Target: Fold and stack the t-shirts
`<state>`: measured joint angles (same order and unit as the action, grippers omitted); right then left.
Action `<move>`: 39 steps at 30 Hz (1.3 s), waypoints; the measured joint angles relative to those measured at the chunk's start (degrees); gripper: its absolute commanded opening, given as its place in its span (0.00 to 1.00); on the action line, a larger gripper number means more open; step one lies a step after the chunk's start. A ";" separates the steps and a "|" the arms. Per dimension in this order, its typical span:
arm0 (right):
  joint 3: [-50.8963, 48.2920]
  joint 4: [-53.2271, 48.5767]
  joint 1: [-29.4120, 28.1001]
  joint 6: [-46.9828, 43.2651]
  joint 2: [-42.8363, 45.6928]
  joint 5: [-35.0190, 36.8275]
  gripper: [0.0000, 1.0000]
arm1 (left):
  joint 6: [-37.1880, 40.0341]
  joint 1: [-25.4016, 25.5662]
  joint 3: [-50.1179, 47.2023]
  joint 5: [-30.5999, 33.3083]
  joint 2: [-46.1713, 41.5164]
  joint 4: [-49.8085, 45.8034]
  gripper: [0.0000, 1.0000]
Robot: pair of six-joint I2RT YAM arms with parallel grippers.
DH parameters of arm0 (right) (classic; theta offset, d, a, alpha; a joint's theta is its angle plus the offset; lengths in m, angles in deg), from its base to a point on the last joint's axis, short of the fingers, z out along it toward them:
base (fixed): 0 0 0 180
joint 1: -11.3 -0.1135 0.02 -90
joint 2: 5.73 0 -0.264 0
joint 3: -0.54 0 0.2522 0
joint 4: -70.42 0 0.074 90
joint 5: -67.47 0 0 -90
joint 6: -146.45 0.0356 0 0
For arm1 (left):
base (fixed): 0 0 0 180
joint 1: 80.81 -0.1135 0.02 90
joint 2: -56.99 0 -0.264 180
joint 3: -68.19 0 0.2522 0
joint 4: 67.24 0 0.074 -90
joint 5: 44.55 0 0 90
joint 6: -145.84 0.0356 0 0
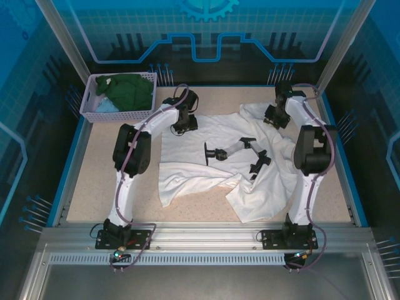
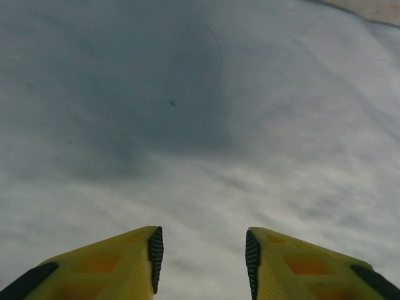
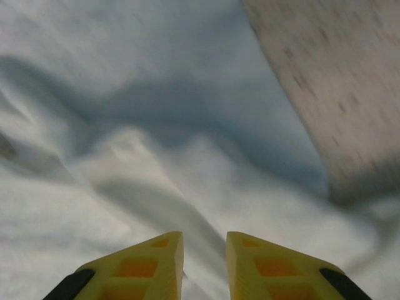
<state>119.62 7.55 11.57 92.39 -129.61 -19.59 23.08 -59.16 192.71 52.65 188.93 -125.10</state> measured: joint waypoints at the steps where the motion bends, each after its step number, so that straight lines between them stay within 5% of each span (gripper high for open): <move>1: 4.24 -0.96 -0.11 -0.42 -2.86 0.00 0.17 | 0.13 -0.20 1.79 0.63 1.68 -0.72 0.41; 7: 29.59 -5.86 -0.22 -1.92 -20.52 0.57 0.17 | 0.81 -1.92 4.07 3.82 5.09 -2.23 0.38; 13: 40.11 -10.23 -0.09 -2.43 -29.27 0.90 0.22 | 1.44 -3.58 6.25 5.05 6.73 -2.34 0.39; 39: 51.56 -2.40 10.38 7.43 -37.22 -8.59 0.35 | 4.72 -4.94 31.85 4.66 20.72 -7.08 0.47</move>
<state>171.18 5.15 21.95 99.83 -166.83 -28.18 27.81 -64.10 224.56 57.31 209.65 -132.18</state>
